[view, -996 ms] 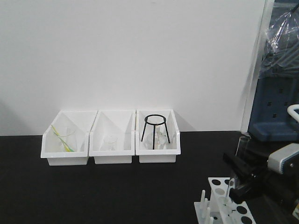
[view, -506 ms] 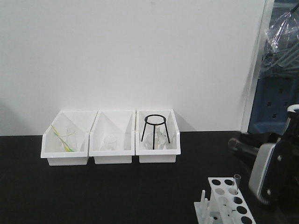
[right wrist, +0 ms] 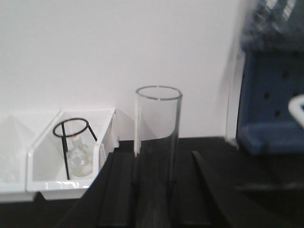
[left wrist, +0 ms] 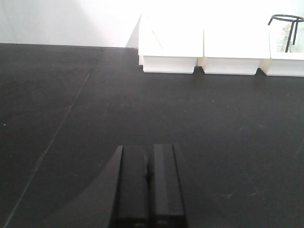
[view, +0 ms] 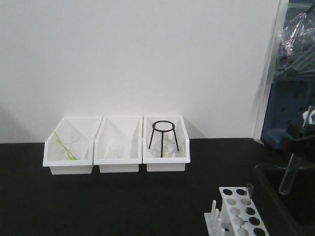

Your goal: Flip and reinsert test tube from rack

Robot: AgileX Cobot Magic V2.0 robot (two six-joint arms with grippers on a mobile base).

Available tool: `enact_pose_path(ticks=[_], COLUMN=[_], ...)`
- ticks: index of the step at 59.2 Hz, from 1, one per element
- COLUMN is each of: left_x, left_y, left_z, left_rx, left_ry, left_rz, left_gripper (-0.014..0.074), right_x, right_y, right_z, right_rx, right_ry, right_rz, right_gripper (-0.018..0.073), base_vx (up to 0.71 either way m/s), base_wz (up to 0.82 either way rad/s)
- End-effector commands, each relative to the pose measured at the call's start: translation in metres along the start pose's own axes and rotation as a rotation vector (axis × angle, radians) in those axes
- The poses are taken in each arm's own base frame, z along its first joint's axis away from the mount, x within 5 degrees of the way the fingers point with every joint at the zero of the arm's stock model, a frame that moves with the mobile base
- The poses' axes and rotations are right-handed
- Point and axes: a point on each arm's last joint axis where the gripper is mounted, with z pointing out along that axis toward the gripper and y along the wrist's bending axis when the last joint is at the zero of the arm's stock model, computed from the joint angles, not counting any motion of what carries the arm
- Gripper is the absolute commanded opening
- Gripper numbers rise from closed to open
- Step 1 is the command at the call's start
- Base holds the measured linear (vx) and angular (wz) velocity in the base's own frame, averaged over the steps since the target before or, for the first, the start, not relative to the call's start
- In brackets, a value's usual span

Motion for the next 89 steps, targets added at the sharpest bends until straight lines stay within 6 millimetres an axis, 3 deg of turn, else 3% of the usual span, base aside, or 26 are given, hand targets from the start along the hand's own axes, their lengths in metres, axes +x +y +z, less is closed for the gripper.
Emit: enact_pose_path(ticks=[1,10,17,28,36,63,89], left_x=[-0.007,-0.007,-0.007,-0.007,-0.007,-0.007,-0.007], left_y=[-0.002,-0.002,-0.002,-0.002,-0.002,-0.002,-0.002], left_z=[0.000,0.000,0.000,0.000,0.000,0.000,0.000], left_rx=[0.022,0.022,0.022,0.022,0.022,0.022,0.022], left_ry=[-0.078,-0.078,-0.078,-0.078,-0.078,-0.078,-0.078], left_rz=[-0.004,-0.004,-0.004,-0.004,-0.004,-0.004,-0.004], left_gripper=[-0.0006,-0.0006,-0.0006,-0.0006,-0.0006,-0.0006,-0.0006], right_x=[-0.018,-0.003,0.026,0.071,0.079,0.104,0.144], right_y=[0.002,0.007,0.010,0.013,0.019,0.015,0.007], right_z=[-0.004,-0.009,-0.016,-0.006,0.000,0.019,0.039], right_rx=[-0.015,-0.122,-0.213,-0.309,-0.401,-0.429,-0.428], right_ry=[-0.099,-0.244,-0.384,-0.302,-0.324,-0.328,-0.219], right_rz=[0.132,0.069,-0.040,-0.159,-0.186,-0.159,-0.109], right_gripper=[-0.0008,-0.0008,-0.0008,-0.0008,-0.0008,-0.0008,-0.0008], base_vx=[0.00,0.00,0.00,0.00,0.00,0.00,0.00], base_wz=[0.00,0.00,0.00,0.00,0.00,0.00,0.00])
